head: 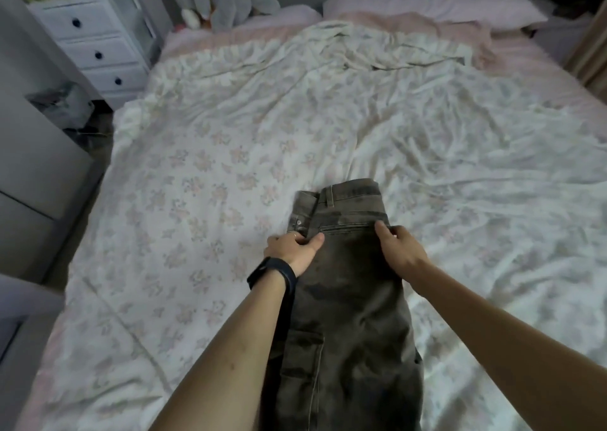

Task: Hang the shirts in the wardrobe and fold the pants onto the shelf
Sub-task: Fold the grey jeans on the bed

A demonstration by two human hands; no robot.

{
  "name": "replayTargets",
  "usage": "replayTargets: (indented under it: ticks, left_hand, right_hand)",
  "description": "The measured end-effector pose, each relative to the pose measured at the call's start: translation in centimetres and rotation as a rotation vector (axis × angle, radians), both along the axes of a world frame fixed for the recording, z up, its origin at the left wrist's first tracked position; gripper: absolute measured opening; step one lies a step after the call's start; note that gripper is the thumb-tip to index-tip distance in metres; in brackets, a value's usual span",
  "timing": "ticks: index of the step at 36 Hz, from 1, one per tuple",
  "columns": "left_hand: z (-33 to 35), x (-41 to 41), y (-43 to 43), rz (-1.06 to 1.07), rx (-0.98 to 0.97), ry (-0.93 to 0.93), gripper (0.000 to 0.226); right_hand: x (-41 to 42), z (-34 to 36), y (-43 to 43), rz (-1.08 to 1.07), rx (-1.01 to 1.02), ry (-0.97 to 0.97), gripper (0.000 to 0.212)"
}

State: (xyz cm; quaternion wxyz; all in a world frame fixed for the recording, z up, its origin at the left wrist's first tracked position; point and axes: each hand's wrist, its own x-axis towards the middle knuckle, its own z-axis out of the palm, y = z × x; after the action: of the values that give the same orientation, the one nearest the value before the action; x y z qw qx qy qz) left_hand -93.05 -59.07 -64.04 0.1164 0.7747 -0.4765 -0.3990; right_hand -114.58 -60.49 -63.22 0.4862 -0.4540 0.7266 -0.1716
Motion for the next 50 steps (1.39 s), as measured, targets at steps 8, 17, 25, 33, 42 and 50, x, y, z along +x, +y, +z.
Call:
replayTargets:
  ticks: [8,17,25,33,42,50]
  left_hand:
    - [-1.2,2.2,-3.0,0.123,-0.14,0.116,0.023]
    - [-2.7,3.7,-3.1,0.308,-0.087,0.238,0.012]
    - [-1.8,4.2,-1.6,0.387,-0.339,0.164,0.028]
    - [-0.7,0.0,2.1,0.177,-0.314,-0.247,0.062]
    - [1.4,-7.6,11.8,-0.37,-0.479,-0.405,0.05]
    - [3.1,-7.7,12.0,-0.505,-0.043,-0.263,0.017]
  right_hand:
    - [-0.1,-1.6,-2.8,-0.013,-0.002,-0.091,0.064]
    - [0.5,-2.2,-4.7,0.111,0.059,-0.08,0.06]
    - [2.1,-1.9,-4.4,0.085,-0.194,-0.05,0.042]
    - [-1.0,-2.0,7.1,-0.121,-0.083,-0.158,0.039]
    - [-3.9,-0.2,22.9,-0.001,0.243,-0.188,0.016]
    - [-1.8,1.1,25.8,-0.096,0.197,-0.129,0.027]
